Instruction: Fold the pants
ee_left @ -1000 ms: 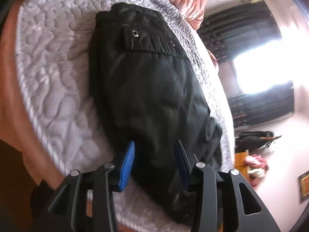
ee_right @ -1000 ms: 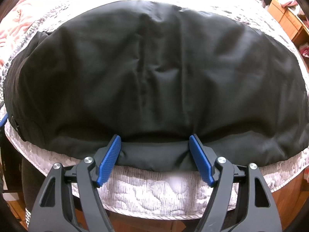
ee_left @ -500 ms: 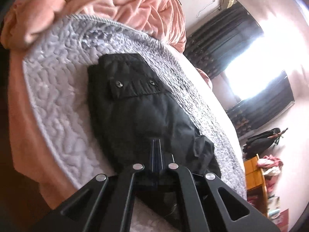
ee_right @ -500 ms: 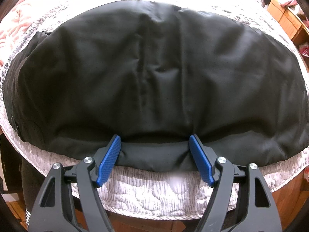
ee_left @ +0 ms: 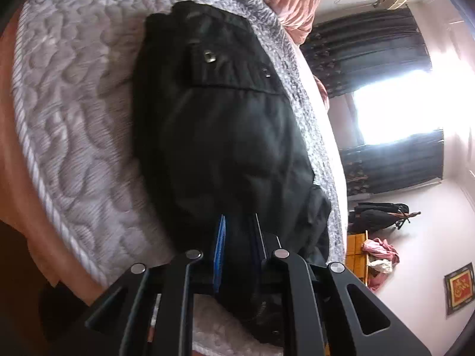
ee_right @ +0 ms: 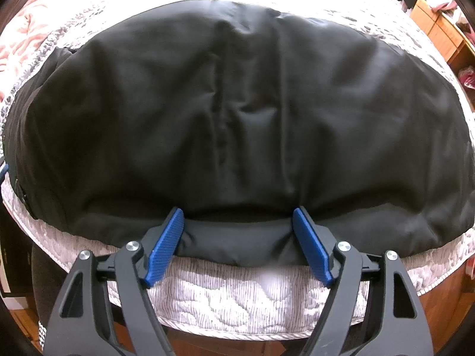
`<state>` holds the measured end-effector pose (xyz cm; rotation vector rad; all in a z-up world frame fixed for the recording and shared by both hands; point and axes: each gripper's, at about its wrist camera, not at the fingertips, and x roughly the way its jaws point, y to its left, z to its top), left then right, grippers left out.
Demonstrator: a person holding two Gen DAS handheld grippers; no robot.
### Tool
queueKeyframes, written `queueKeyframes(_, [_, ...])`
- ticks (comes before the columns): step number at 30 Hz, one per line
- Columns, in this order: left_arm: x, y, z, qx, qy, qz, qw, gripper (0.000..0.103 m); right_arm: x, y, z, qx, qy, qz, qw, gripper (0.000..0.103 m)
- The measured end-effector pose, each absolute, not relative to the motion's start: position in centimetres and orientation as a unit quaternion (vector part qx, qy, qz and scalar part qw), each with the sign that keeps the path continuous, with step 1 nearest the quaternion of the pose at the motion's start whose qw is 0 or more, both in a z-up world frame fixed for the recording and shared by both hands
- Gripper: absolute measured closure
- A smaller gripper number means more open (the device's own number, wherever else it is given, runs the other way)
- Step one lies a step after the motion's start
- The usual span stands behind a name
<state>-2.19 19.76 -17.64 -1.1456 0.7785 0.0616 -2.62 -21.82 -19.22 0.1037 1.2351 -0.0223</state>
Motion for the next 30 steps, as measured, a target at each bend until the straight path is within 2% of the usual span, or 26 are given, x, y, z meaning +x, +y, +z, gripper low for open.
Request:
queueKeyframes(2, [-1.7,19.8,-17.5,-0.531,0.361,0.028,0.766,0.073,-2.5,-21.8,-19.2,0.047,0.579,-0.011,0.814,0.026])
queueKeyframes(6, [-0.9,20.1,-17.7,-0.547,0.372,0.039,0.749,0.057,-2.5,-21.8,-19.2,0.048,0.577,-0.008,0.815,0.026])
queueKeyframes(7, [-0.9,20.2,-17.7,-0.546,0.384,0.044,0.744,0.048,-2.5,-21.8,-19.2,0.049,0.578,-0.007,0.815,0.026])
queueKeyframes(8, [-1.0,20.2,-17.7,-0.549,0.388,0.042,0.739,0.044,-2.5,-21.8,-19.2,0.049,0.578,-0.006,0.815,0.026])
queueKeyframes(16, [-1.2,17.6,-18.9,-0.569,0.421,-0.019,0.706,0.042,-2.0,-21.5,-19.2,0.044,0.578,-0.008,0.814,0.021])
queueKeyframes(22, [0.2,17.0,-20.1,-0.608,0.408,-0.035,0.680,0.038,-1.6,-21.3,-19.4,0.044,0.578,-0.006,0.815,0.021])
queueKeyframes(24, [0.2,17.3,-20.1,-0.631,0.380,-0.054,0.675,0.041,-1.5,-21.2,-19.4,0.043,0.578,-0.006,0.815,0.020])
queueKeyframes(26, [0.3,17.8,-19.8,-0.636,0.354,-0.059,0.684,0.052,-1.6,-21.2,-19.4,0.043,0.578,-0.006,0.815,0.020])
queueKeyframes(30, [1.5,19.0,-19.0,-0.605,0.351,-0.027,0.714,0.055,-1.6,-21.1,-19.4,0.042,0.578,-0.005,0.815,0.019])
